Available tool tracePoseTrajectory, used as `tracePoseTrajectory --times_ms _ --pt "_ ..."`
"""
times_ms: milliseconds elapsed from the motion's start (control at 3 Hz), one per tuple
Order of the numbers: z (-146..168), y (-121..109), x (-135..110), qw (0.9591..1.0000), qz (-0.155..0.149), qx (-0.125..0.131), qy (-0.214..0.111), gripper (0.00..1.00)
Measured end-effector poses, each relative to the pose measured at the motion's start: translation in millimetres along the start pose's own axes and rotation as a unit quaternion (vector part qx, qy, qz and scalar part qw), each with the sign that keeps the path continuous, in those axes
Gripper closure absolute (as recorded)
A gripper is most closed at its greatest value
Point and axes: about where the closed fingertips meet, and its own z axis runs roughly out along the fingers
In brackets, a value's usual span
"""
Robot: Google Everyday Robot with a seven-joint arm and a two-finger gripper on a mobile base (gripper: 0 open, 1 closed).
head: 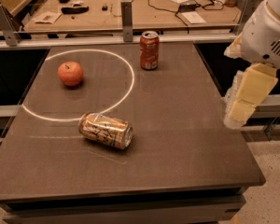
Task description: Place orange can upright
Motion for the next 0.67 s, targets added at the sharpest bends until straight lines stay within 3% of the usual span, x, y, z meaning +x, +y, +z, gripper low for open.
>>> tracePoseTrajectory --times_ms 667 --pt "27.5 19.8 -45.9 0.9992 0.035 0.011 0.016 0.0"
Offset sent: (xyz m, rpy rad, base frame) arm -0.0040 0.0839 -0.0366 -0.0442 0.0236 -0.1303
